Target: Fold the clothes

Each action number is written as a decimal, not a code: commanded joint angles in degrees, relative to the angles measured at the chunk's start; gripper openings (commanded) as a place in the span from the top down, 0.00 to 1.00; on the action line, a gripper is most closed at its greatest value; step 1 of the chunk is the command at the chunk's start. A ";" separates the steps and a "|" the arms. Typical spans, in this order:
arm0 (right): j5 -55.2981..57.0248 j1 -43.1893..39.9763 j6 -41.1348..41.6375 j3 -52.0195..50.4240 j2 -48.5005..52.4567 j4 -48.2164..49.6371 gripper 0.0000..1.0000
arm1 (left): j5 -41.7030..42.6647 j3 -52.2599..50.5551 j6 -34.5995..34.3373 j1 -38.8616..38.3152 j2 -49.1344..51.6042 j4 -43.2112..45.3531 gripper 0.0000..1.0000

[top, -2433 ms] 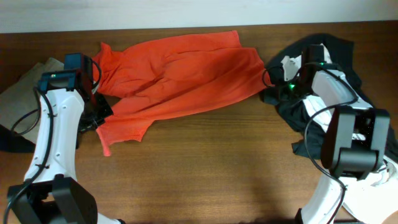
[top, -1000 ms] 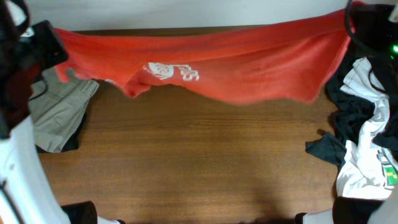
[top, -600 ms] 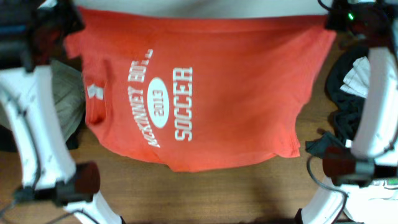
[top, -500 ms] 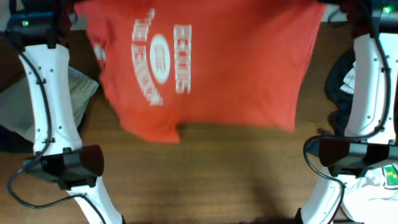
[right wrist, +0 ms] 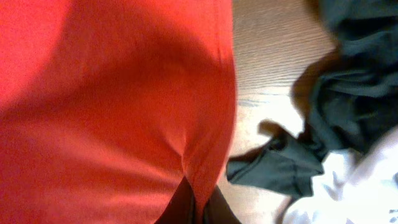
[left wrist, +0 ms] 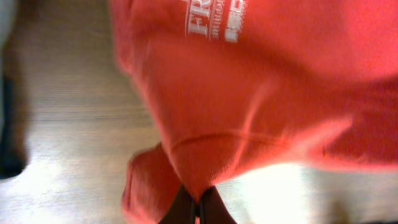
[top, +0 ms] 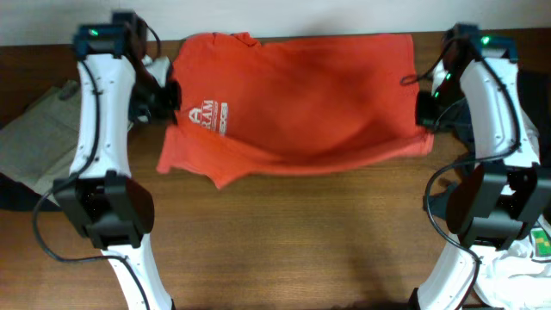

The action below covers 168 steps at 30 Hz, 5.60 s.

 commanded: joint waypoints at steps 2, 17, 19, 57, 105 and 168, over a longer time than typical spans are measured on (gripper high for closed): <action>1.07 -0.33 0.42 -13.20 -1.20 -0.46 0.96 | -0.42 -21.51 1.92 0.07 -0.04 1.68 1.00; 1.07 -5.68 7.45 -36.54 -19.19 8.33 0.96 | -7.54 -53.55 -3.93 0.11 -33.57 8.57 1.00; 1.11 -5.68 8.59 -36.59 -23.39 8.00 0.96 | -7.02 -53.75 -3.91 0.11 -39.32 7.26 1.00; 7.74 -5.64 4.15 -42.23 -4.94 46.21 0.87 | -10.60 -66.99 -13.92 1.07 -19.82 49.83 0.45; -11.23 1.40 -1.77 -28.17 -9.68 48.26 0.40 | -4.13 -2.05 10.32 -5.35 20.02 39.21 1.00; 3.87 -2.95 2.16 -18.95 -5.03 -1.92 0.88 | -13.29 -44.68 -4.35 -4.66 -18.82 17.03 0.71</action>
